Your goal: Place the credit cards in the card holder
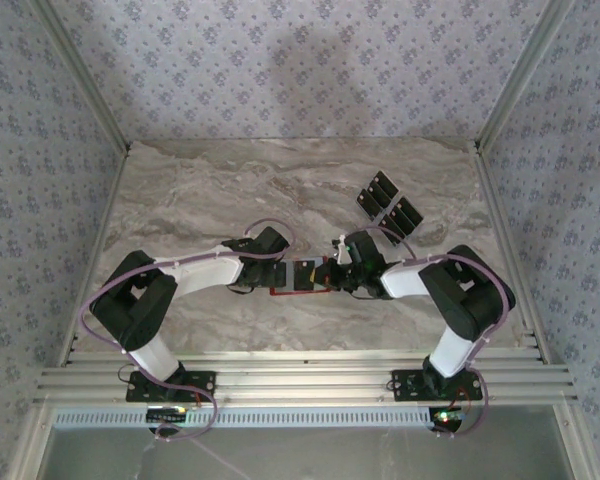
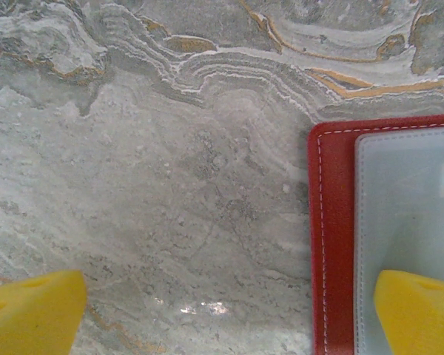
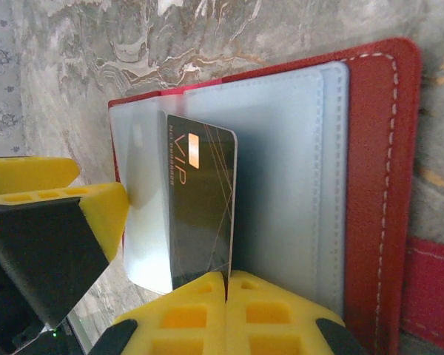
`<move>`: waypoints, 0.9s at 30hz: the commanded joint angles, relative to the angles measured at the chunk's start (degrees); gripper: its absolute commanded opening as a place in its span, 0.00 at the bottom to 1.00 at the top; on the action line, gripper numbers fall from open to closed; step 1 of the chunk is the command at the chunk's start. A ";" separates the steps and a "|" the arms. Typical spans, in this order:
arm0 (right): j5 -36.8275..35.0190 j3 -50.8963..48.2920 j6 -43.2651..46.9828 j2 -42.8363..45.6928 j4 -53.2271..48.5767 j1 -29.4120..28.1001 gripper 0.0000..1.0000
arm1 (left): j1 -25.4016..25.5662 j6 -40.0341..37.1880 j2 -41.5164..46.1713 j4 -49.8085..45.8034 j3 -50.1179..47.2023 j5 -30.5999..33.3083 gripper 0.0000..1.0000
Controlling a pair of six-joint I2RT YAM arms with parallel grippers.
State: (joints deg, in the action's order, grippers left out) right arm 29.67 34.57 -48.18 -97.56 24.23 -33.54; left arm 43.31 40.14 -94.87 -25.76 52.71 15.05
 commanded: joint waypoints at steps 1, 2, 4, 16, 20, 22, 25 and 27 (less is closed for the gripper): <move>1.60 1.30 1.84 -1.89 -1.38 0.14 0.00 | 0.37 0.07 -0.32 -4.72 -0.85 1.66 1.00; 1.71 1.48 1.95 -2.14 -1.39 0.06 0.00 | 0.44 0.11 -0.36 -4.73 -0.85 1.69 1.00; 2.03 1.81 2.16 -2.69 -1.51 0.13 0.00 | 0.38 0.11 -0.34 -4.74 -0.94 1.66 1.00; 3.99 3.79 2.56 -5.25 -2.45 0.49 0.00 | 0.39 0.07 -0.08 -5.05 -0.41 2.04 1.00; 4.27 4.55 2.92 -5.71 -3.78 0.49 0.00 | 0.37 -0.23 0.85 -6.26 1.02 3.25 1.00; 4.34 4.90 3.20 -5.92 -4.52 0.46 0.00 | 0.29 -0.45 1.27 -6.77 1.90 3.58 1.00; 4.43 5.54 3.45 -6.24 -5.65 0.47 0.00 | 0.33 -0.84 1.70 -7.50 3.15 3.68 1.00; 4.43 5.85 3.46 -6.43 -6.13 0.37 0.00 | 0.23 -0.77 1.95 -7.94 3.84 3.90 1.00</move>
State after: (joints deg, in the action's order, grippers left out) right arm 34.63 39.70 -46.26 -102.39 22.59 -33.12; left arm 43.29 40.05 -94.50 -30.26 54.37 17.30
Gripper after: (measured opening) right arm 0.058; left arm 0.997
